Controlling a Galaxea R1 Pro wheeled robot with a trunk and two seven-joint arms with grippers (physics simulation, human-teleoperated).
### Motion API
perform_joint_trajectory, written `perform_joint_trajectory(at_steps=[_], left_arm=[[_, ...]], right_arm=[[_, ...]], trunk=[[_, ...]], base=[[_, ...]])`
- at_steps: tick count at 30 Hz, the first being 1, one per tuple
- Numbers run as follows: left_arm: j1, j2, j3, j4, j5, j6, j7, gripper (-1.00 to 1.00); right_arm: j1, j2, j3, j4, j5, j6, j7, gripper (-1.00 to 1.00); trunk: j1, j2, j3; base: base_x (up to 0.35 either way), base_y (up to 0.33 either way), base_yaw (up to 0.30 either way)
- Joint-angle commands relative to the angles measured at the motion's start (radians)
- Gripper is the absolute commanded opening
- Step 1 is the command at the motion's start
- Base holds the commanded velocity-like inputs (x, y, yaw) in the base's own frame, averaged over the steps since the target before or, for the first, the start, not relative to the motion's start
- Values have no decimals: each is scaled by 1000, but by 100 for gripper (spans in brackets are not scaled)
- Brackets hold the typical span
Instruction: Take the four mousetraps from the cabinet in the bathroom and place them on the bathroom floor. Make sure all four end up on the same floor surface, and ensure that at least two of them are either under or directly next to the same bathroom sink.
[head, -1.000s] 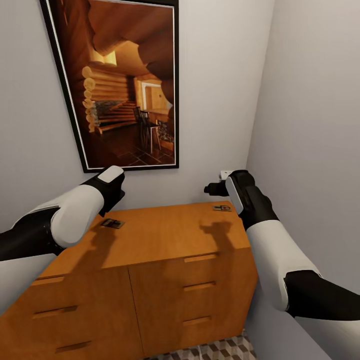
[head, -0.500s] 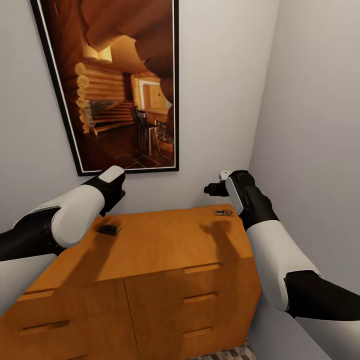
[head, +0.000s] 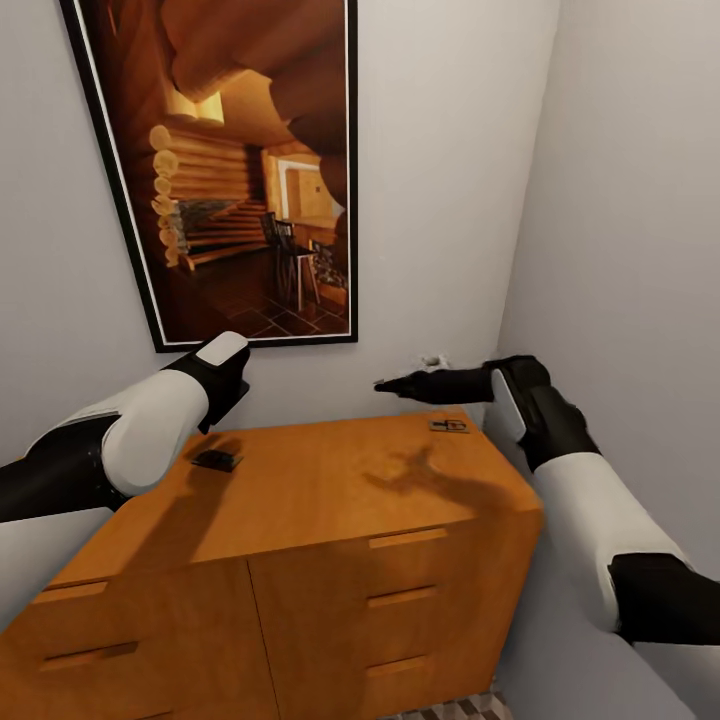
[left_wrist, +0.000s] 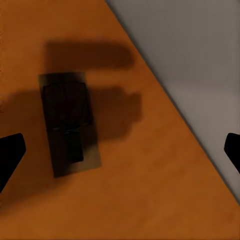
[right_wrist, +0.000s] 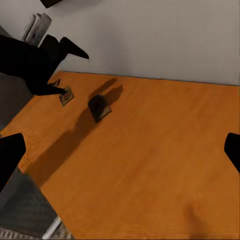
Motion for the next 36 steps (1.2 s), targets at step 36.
perform_joint_trajectory(at_steps=[36], left_arm=[[10,-4,5,31,-13,-12,60,100]], right_arm=[[147,-210,188,-9,-232,-6,607,100]], trunk=[[0,-1,-1]], base=[[0,0,0]])
